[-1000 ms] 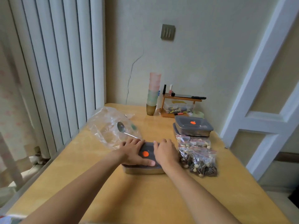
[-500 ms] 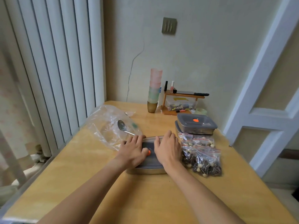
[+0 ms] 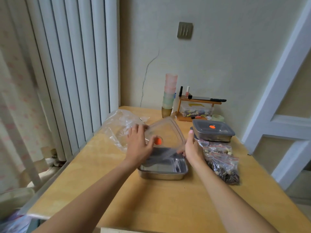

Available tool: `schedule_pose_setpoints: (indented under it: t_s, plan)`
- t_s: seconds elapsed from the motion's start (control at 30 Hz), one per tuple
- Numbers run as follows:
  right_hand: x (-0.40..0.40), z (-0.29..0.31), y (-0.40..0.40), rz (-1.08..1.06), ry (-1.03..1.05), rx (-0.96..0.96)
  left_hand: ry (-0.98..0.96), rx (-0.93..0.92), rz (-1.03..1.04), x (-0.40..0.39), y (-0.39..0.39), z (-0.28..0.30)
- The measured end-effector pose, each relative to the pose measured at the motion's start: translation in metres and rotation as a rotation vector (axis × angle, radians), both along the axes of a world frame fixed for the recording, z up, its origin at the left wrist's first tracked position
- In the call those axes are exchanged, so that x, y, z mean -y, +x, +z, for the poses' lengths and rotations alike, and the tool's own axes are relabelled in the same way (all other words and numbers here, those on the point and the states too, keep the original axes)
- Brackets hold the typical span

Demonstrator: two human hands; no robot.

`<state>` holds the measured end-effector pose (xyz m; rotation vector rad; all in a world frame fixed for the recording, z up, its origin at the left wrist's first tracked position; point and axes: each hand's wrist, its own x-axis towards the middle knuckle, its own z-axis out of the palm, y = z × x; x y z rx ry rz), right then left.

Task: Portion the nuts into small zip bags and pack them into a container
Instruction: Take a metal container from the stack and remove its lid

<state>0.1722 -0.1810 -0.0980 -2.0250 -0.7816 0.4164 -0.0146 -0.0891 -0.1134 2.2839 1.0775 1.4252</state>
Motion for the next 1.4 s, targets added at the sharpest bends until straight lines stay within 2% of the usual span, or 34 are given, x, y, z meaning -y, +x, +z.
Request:
schedule_pose_setpoints:
  t_s: [0.07, 0.13, 0.23, 0.33, 0.43, 0.53, 0.6, 0.77, 0.87, 0.97, 1.07, 1.2, 1.4]
  plan:
    - [0.0, 0.0, 0.002, 0.025, 0.04, -0.052, -0.043, 0.105, 0.096, -0.008, -0.006, 0.005]
    - [0.0, -0.004, 0.002, 0.055, 0.048, 0.003, -0.182, 0.178, 0.234, -0.018, -0.009, 0.008]
    - [-0.004, -0.014, 0.002, 0.097, 0.049, 0.121, -0.538, 0.206, 0.485, -0.04, -0.012, 0.01]
    - [-0.005, -0.024, 0.003, 0.129, 0.019, 0.251, -0.871, 0.193, 0.634, -0.068, -0.018, 0.002]
    - [-0.002, -0.025, 0.002, 0.162, -0.017, 0.362, -0.947, 0.149, 0.667, -0.087, -0.024, -0.008]
    - [0.0, -0.025, 0.004, 0.181, -0.024, 0.373, -0.959, 0.093, 0.704, -0.097, -0.031, -0.009]
    - [0.002, -0.025, 0.006, 0.212, -0.037, 0.364, -0.934, 0.049, 0.721, -0.099, -0.034, -0.011]
    - [0.008, -0.023, 0.011, 0.221, 0.043, 0.435, -0.726, -0.168, 0.681, -0.085, -0.033, -0.018]
    - [0.019, -0.02, 0.022, 0.037, 0.102, 0.517, -0.566, -0.178, 0.667, -0.07, -0.029, -0.011]
    - [0.038, -0.021, 0.045, -0.212, 0.08, 0.633, -0.347, -0.146, 0.488, -0.046, -0.01, 0.003]
    - [0.061, -0.031, 0.071, -0.29, -0.016, 0.649, -0.2, -0.138, 0.309, -0.013, 0.019, 0.013]
    - [0.094, -0.041, 0.096, -0.221, -0.089, 0.579, -0.117, -0.107, 0.105, 0.026, 0.058, 0.013]
    - [0.134, -0.047, 0.111, 0.054, 0.108, 0.592, -0.023, -0.142, -0.184, 0.066, 0.09, -0.005]
